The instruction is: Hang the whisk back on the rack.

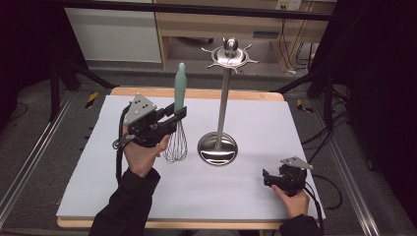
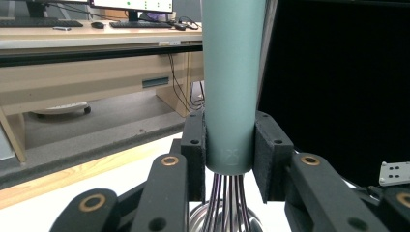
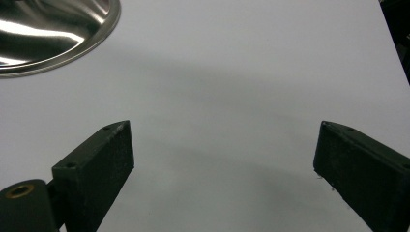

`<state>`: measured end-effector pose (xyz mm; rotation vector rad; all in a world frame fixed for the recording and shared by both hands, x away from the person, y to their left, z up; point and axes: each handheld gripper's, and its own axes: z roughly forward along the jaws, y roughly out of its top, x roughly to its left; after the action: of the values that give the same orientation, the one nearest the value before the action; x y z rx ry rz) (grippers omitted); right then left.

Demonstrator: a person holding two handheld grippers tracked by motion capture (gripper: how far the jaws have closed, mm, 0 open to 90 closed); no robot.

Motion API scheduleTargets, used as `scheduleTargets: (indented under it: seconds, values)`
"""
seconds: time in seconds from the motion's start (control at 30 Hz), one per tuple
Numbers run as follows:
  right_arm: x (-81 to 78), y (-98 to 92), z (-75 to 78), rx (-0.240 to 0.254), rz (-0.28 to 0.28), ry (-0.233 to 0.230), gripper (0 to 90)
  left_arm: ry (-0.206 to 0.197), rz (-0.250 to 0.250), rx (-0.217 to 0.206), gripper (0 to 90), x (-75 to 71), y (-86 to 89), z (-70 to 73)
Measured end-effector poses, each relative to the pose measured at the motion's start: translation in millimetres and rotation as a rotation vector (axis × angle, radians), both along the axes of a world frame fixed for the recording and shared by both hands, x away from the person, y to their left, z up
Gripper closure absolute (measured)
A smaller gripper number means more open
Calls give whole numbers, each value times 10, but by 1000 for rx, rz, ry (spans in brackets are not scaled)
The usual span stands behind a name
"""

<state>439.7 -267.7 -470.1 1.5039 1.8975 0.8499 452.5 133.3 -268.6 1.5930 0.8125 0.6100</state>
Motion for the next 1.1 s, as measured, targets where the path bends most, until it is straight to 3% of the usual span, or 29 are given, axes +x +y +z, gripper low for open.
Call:
scheduleTargets:
  seconds: [0.43,1.1]
  values:
    - [-6,-11,1,4,0,0,75,-15,-31,15,689,28,-167,85]
    - [1,-15,4,13,-2,-1,75,-8,-29,47,688,137,-339,121]
